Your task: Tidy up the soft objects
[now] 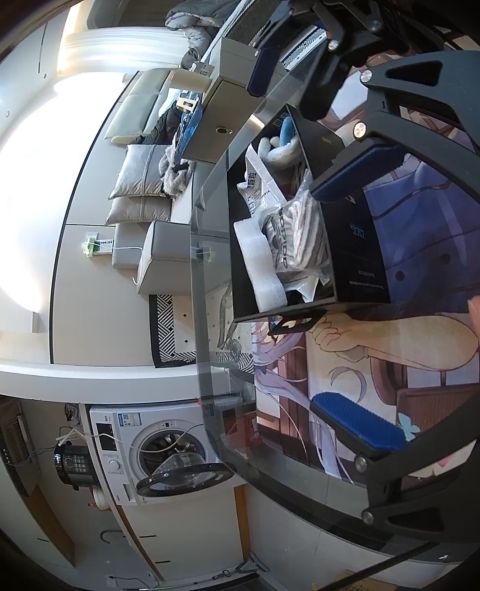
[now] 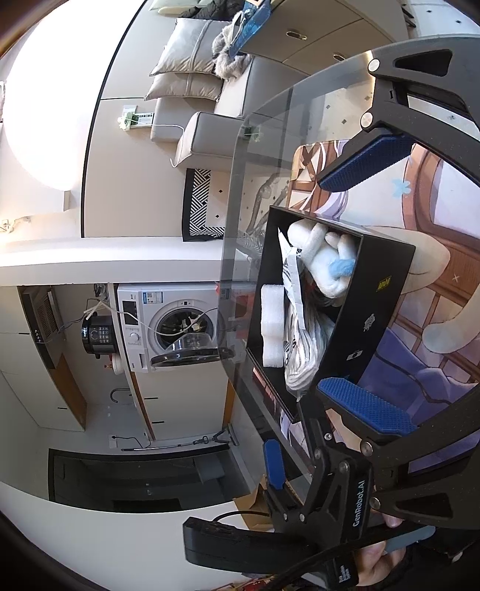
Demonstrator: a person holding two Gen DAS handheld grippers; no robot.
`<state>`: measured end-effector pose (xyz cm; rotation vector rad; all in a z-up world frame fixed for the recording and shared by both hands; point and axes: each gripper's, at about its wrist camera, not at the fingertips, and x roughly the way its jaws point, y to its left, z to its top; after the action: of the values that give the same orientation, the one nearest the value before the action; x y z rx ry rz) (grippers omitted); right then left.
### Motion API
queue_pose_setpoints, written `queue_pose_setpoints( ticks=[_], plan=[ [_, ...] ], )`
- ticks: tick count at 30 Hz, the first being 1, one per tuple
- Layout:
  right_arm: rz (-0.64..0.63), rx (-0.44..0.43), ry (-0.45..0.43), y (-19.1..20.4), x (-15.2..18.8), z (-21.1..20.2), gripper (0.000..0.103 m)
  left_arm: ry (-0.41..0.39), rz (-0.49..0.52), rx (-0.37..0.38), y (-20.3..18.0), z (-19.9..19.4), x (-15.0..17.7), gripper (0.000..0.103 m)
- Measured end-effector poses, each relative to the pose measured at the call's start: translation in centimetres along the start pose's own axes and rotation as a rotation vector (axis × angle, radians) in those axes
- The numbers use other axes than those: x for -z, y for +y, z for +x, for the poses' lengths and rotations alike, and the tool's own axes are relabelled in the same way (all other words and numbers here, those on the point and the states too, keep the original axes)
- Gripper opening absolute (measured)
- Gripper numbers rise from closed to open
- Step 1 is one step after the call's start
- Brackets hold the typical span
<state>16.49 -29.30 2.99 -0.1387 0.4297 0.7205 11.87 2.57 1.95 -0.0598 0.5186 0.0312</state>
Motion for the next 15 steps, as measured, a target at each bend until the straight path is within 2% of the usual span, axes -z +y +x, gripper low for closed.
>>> queue_pose_setpoints(
  ticks=[15],
  plan=[
    [0.028, -0.011, -0.026, -0.57, 0.14, -0.62, 0.102, -0.011, -0.013, -0.018, 0.15, -0.15, 0.22, 0.103]
  ],
)
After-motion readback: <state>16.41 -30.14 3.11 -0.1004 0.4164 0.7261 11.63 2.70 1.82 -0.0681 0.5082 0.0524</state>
